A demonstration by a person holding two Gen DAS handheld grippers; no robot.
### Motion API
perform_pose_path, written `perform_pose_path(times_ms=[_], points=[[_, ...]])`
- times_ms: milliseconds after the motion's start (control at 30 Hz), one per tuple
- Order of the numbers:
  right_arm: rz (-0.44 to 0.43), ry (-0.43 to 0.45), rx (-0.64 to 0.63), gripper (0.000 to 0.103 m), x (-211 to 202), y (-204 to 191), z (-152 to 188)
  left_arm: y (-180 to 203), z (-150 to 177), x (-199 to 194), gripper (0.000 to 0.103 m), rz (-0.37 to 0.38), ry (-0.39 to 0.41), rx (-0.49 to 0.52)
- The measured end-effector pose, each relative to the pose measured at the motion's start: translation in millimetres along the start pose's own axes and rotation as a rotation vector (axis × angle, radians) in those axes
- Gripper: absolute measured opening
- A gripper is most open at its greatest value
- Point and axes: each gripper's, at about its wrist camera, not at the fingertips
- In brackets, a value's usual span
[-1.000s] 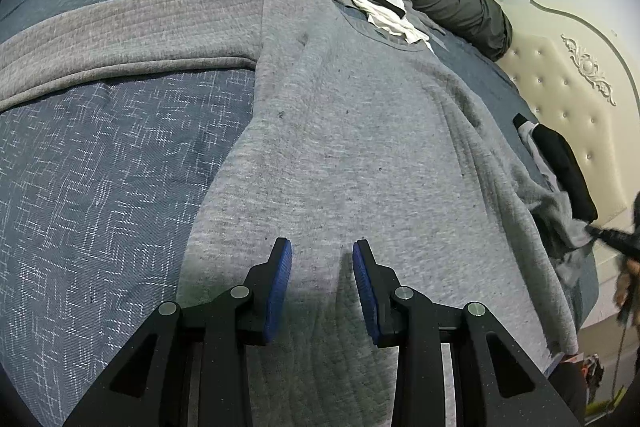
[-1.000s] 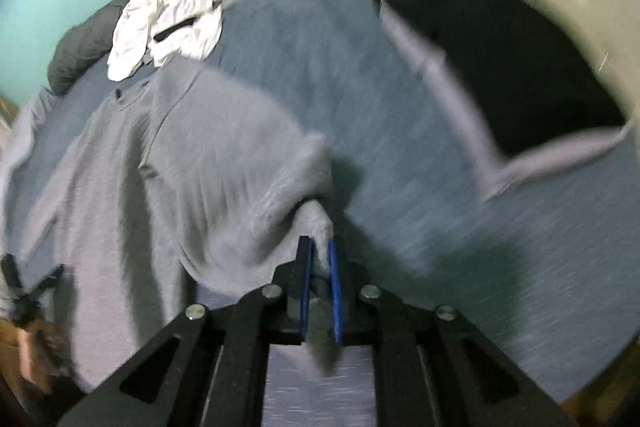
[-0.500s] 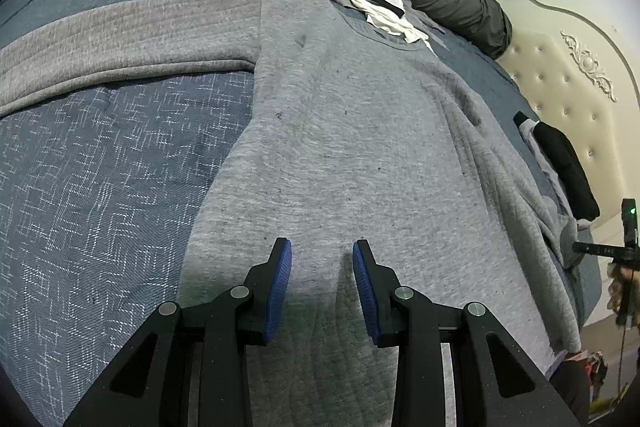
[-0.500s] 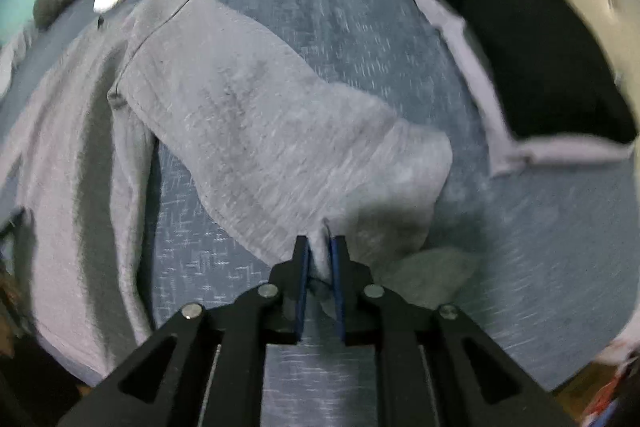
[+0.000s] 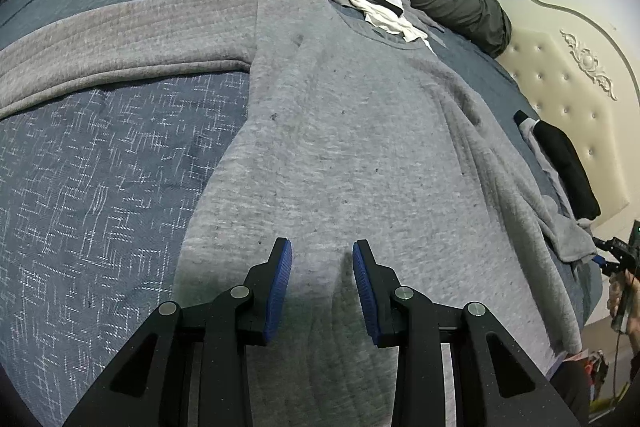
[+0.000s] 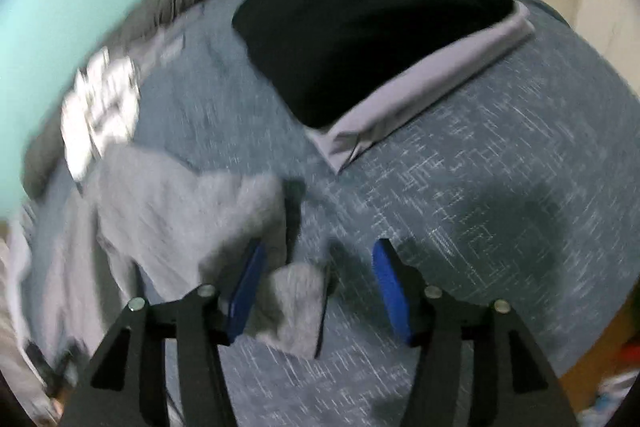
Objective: Fold clothes
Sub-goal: 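Pull the sleeve outward with the right tool toward the black garment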
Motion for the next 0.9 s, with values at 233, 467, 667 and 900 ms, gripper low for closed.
perform_pose_path(times_ms=[233,467,667,900], points=[[-0.001,-0.085,-0.050,0.057,23.9,-1.4,9.2,1.7,-1.4,2.0,0.035,-0.003,-0.002,0.005],[0.132,-0.117,-0.136,0.032,41.3,-26.0,23.9,3.8,-1.7,3.8,0.035,-0.003,-0.003,-0.001],[0.165,-0.045,-0.193,0.006,15.8,-38.4,31.4,3.0,-2.1,4.4,0.035,-0.003,-0.002,-0.002],[0.217,0.182,-0.180,0.006,-72.2,-24.5,-3.9,0.4,-3.8,4.4,0.035,-0.007,-0.003,-0.005]])
Point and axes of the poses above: each gripper's, at about its wrist camera, not at the fingertips, and x roughly the way its jaws point, y to its right, z to its underside, and after that the axes turned 13 degrees about -y, right-handed
